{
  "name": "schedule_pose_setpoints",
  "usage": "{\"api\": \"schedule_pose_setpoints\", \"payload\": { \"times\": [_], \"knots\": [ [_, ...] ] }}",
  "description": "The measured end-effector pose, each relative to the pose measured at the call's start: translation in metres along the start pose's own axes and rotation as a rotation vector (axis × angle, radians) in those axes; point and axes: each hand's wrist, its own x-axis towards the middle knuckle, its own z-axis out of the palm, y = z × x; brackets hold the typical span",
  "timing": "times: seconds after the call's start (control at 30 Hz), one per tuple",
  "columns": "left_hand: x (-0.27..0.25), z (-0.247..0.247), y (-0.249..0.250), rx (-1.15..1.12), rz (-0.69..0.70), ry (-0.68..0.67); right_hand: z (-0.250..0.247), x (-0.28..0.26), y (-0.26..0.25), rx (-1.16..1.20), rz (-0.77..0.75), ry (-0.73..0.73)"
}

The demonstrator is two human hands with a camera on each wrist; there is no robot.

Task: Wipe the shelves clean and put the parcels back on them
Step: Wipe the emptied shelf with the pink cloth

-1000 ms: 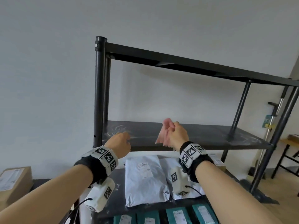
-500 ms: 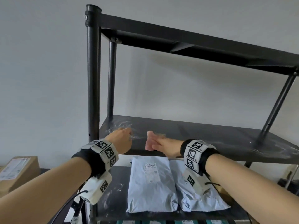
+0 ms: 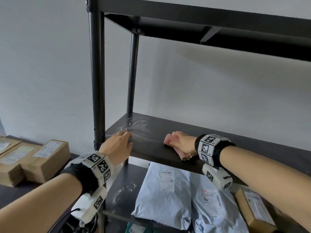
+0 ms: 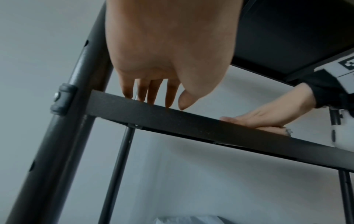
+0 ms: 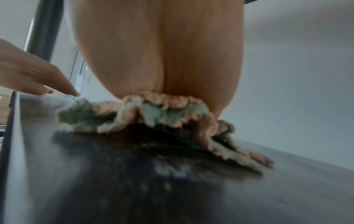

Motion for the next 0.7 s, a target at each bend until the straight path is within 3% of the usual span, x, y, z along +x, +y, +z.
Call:
{"api": "schedule_pose_setpoints", "payload": {
  "times": [0.1, 0.17, 0.33, 0.43, 0.53, 0.63, 0.7],
  "knots": [
    [-0.001, -0.001, -0.001, 0.017, -0.025, 0.005, 0.01, -0.007, 0.014, 0.097, -0.061, -0.08],
    [-0.001, -0.003, 0.001, 0.019, -0.027, -0.01, 0.016, -0.007, 0.012, -0.001, -0.107, -0.127],
    [-0.001, -0.006, 0.003, 0.045, -0.026, 0.004, 0.028, 0.006, -0.042, -0.005, -0.313, -0.233],
    [-0.002, -0.007, -0.002, 0.049, -0.043, 0.03, 0.021, 0.028, -0.068, 0.081, -0.224, -0.263],
    [-0.009, -0.004, -0.007, 0.04, -0.024, 0.044, 0.013, 0.049, -0.054, 0.151, -0.21, -0.19],
    [-0.019, -0.004, -0.014, 0.04, 0.038, 0.077, 0.008, 0.04, -0.036, 0.182, -0.089, -0.109],
    [-0.023, -0.006, -0.02, 0.044, 0.08, 0.097, 0.006, 0.023, -0.033, 0.182, -0.076, -0.19]
  ]
}}
